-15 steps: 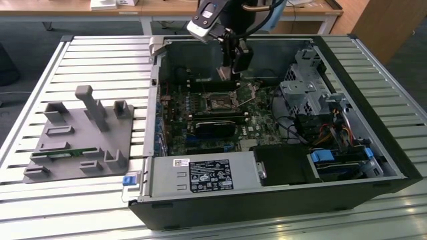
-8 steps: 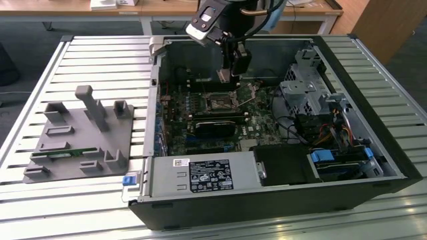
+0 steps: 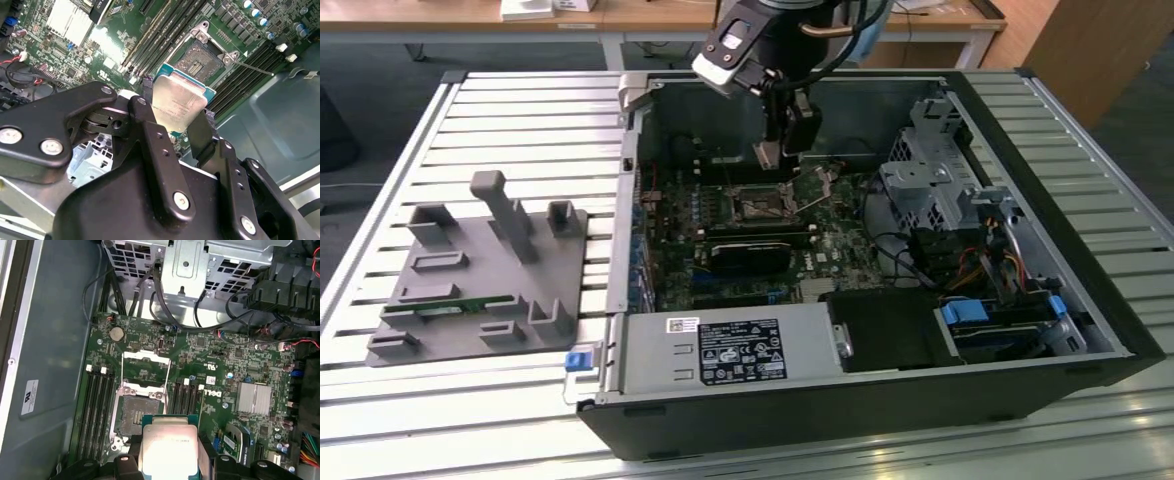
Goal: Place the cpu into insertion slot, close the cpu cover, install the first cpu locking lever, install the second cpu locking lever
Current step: 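Place the cpu into insertion slot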
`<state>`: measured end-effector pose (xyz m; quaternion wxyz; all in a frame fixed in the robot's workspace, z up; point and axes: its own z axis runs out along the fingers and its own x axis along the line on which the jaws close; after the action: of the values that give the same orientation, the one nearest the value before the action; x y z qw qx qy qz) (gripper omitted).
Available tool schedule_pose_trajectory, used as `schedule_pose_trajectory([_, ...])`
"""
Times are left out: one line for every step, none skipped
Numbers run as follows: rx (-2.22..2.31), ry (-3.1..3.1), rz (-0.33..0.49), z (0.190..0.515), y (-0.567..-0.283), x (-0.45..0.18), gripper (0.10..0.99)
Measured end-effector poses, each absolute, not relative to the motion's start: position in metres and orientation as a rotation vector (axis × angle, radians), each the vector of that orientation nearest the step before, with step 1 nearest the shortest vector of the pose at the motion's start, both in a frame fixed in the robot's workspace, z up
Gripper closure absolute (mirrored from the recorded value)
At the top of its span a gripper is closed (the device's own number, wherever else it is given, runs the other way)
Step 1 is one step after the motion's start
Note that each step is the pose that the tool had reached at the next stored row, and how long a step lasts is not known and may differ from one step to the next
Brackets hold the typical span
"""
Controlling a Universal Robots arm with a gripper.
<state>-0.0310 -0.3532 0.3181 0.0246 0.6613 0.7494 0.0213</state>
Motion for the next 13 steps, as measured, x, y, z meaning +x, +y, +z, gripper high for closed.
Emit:
schedule_pose_trajectory([2.045, 2.318, 0.066, 0.3176, -0.3532, -0.031, 0.561])
schedule_pose_trajectory([2.045, 2.318, 0.065, 0.317, -0.3532, -0.031, 0.561])
schedule_pose_trajectory([2.045, 2.318, 0.065, 0.3165, -0.3532, -0.031, 0.561])
schedule_pose_trajectory([2.045, 2.318, 0.065, 0.316, -0.3532, -0.031, 0.561])
schedule_pose_trajectory([2.045, 2.317, 0.064, 0.3154, -0.3532, -0.031, 0.561])
schedule_pose_trajectory([2.045, 2.317, 0.064, 0.3149, -0.3532, -0.031, 0.561])
schedule_pose_trajectory([2.045, 2.317, 0.064, 0.3143, -0.3532, -0.031, 0.561])
schedule_pose_trajectory([2.045, 2.317, 0.064, 0.3137, -0.3532, -0.031, 0.561])
schedule_pose_trajectory([2.045, 2.317, 0.064, 0.3131, -0.3532, -0.031, 0.561])
schedule_pose_trajectory([2.045, 2.317, 0.064, 0.3125, -0.3532, -0.031, 0.561])
schedule_pose_trajectory([2.045, 2.317, 0.063, 0.3118, -0.3532, -0.031, 0.561])
schedule_pose_trajectory([2.044, 2.317, 0.063, 0.3109, -0.3532, -0.031, 0.561])
schedule_pose_trajectory([2.044, 2.317, 0.063, 0.3088, -0.3531, -0.031, 0.561])
